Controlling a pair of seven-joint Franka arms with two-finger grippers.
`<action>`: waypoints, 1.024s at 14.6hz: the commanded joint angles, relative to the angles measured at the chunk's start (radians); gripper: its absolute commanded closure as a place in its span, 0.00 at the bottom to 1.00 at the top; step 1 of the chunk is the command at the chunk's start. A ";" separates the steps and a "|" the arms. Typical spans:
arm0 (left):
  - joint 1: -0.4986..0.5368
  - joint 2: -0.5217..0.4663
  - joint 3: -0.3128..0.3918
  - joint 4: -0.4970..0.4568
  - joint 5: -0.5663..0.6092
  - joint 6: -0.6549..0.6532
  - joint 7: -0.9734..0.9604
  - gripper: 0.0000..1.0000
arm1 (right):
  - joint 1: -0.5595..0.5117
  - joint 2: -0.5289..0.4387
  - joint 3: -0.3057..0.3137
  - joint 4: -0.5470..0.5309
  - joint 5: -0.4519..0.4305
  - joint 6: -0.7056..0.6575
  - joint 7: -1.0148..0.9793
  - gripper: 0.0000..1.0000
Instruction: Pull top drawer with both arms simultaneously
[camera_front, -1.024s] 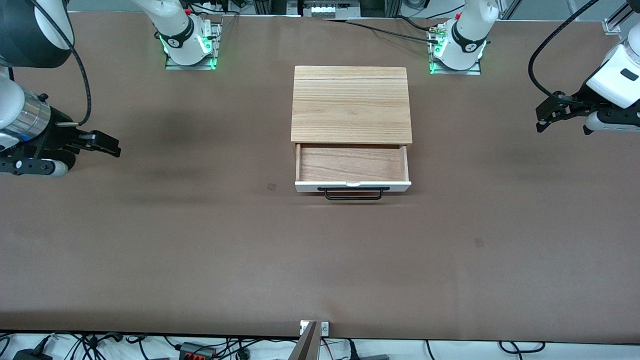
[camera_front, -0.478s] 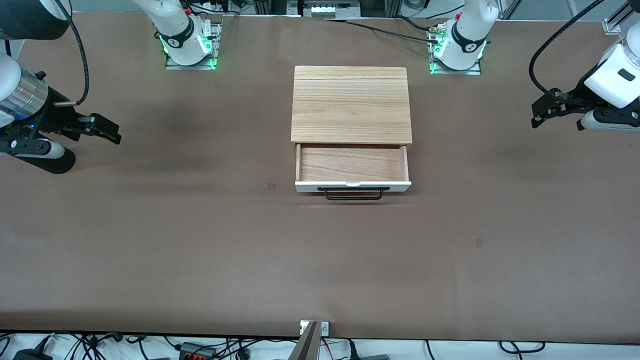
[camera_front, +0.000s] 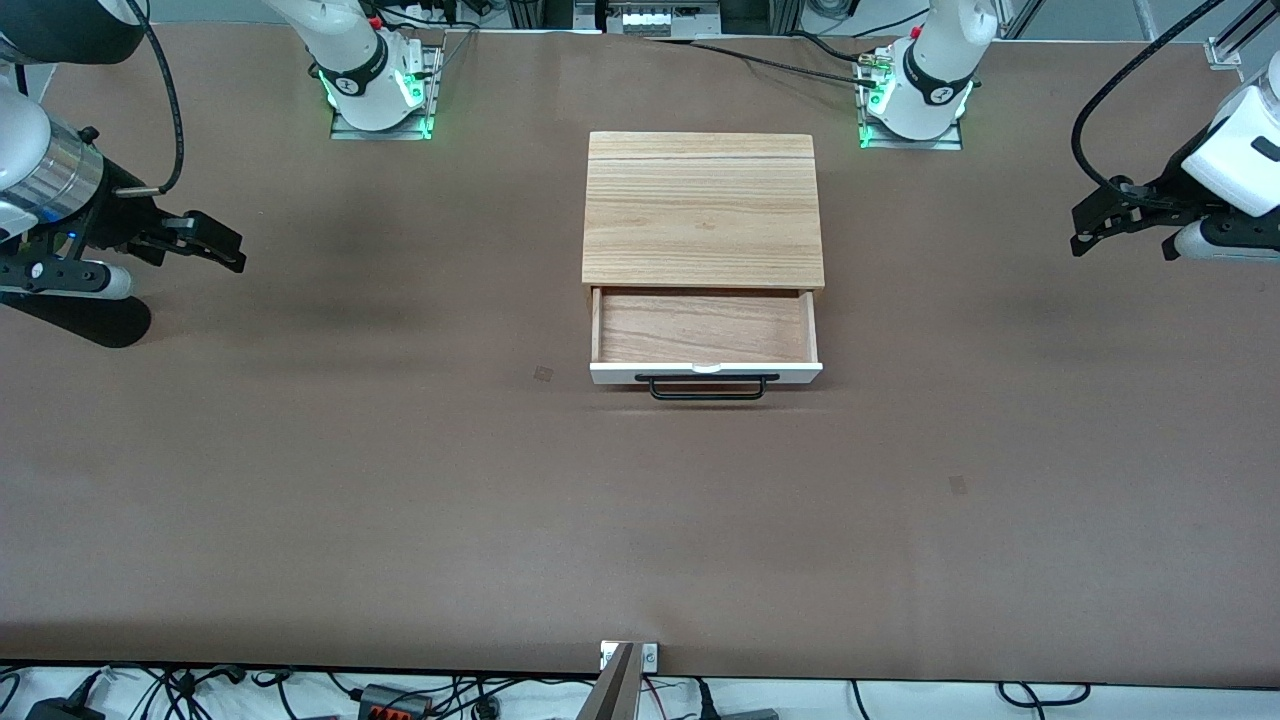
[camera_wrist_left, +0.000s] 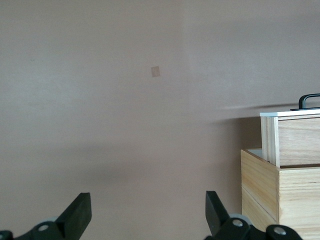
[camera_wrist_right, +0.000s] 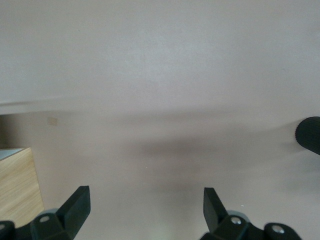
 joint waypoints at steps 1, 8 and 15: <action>-0.004 0.022 0.007 0.045 -0.017 -0.031 -0.010 0.00 | -0.016 -0.018 0.018 -0.017 -0.019 0.002 0.021 0.00; -0.004 0.022 0.007 0.045 -0.017 -0.043 -0.002 0.00 | -0.016 -0.017 0.018 -0.014 -0.017 0.006 0.023 0.00; -0.006 0.022 0.007 0.046 -0.017 -0.052 -0.001 0.00 | -0.014 -0.015 0.018 -0.014 -0.017 0.010 0.021 0.00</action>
